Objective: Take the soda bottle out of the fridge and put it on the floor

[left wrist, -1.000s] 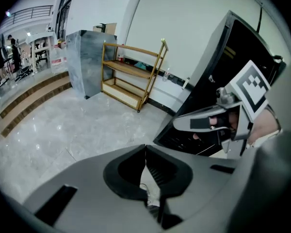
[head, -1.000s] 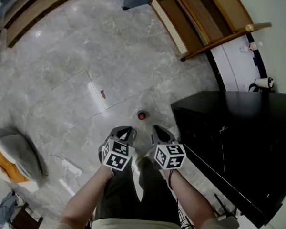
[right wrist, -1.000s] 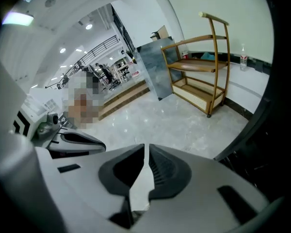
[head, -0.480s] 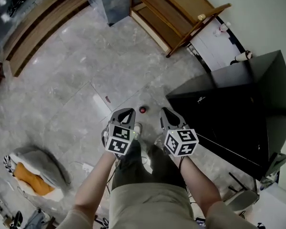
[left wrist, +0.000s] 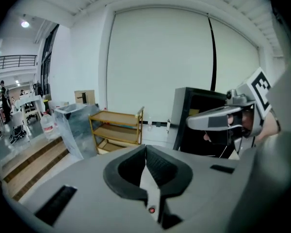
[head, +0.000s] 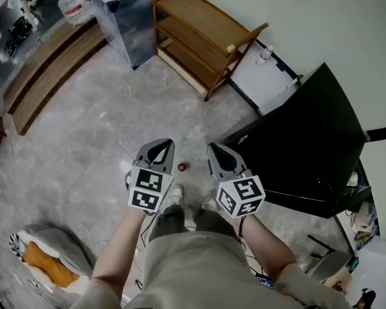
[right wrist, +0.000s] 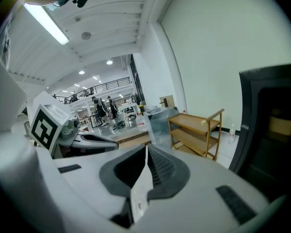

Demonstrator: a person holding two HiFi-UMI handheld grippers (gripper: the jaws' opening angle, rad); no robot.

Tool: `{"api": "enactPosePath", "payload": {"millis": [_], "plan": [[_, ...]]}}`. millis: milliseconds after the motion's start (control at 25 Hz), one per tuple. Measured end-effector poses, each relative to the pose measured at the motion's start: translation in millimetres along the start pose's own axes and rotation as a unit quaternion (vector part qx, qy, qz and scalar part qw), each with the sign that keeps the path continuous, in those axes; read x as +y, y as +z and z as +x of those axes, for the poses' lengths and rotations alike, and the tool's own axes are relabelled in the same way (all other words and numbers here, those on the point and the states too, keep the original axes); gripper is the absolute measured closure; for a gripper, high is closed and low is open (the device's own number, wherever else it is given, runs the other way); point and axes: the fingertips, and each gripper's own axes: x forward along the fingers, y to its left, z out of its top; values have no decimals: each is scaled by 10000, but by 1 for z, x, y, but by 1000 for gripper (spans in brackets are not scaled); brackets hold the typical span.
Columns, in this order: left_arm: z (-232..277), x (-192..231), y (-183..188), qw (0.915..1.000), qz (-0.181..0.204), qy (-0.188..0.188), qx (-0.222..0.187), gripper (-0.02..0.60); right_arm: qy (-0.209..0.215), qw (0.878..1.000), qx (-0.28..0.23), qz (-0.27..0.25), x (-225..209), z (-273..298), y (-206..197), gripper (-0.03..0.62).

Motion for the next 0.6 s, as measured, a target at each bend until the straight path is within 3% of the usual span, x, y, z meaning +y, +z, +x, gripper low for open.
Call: {"api": "enactPosePath", "payload": {"millis": [320,600], "plan": [[-58,-8,68,9971,412,33,-643,575,-46,9966,-745,-351,27,-54,81,591],[-117,-26,138,9884,738,-44,-1324,575,-431,9852,-1153,-1194,39,-101,140,592]]}}
